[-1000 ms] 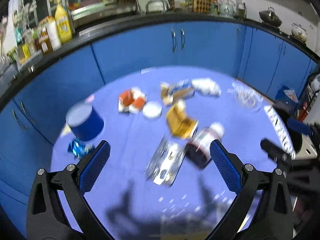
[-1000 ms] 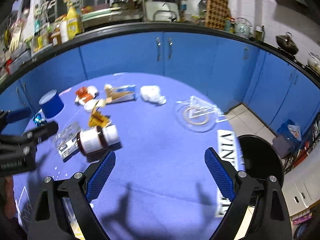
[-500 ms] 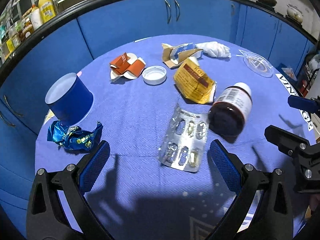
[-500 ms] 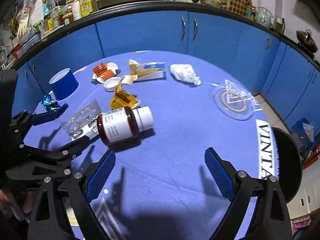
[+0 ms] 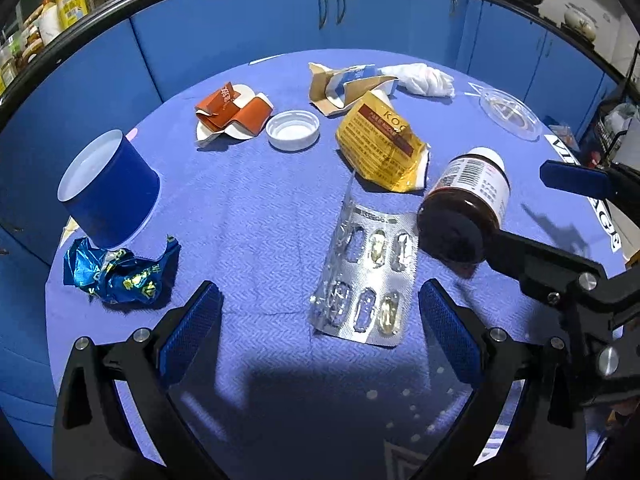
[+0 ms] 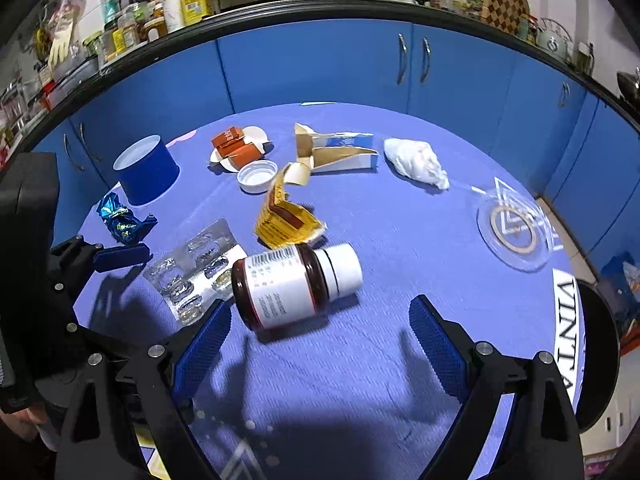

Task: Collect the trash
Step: 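Move both tools back over the table toward the blister pack and bottle, then grasp the silver blister pack with the left tool while the right tool grasps the brown bottle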

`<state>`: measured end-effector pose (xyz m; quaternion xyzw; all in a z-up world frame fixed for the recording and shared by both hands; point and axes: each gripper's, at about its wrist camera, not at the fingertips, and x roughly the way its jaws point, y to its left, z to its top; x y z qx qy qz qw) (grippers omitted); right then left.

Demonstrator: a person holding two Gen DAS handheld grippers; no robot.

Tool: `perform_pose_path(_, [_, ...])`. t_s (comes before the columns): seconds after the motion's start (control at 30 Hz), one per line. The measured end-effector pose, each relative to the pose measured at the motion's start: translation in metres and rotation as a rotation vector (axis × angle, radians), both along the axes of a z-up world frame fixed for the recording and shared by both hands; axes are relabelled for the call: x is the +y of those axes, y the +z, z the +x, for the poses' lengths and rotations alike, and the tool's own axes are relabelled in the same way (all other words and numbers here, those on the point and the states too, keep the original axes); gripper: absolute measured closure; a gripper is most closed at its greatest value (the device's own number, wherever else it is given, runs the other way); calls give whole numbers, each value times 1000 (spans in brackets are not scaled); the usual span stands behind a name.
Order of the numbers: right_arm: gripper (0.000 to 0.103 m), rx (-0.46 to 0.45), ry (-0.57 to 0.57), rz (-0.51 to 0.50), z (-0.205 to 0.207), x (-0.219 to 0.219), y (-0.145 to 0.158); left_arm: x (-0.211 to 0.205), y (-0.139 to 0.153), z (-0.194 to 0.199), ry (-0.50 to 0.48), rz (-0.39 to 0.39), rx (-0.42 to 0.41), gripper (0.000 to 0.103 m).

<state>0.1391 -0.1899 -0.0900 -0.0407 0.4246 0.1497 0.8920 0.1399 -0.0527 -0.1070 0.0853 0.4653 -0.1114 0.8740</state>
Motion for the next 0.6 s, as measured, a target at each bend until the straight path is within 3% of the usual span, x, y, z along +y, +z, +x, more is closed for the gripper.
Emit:
perform_pose_path(0.33, [15,31,19,3,16,7,-7,14,0,5,46,-24,7,10])
perform_pose_path(0.53, [16,2,39,1,13,9,-4,10,4,-2,5,-37,-17,32])
perform_pose_path(0.6, [24,-15,46,-10,9,10,-2,7,5,-4,-10,-41,-25,47])
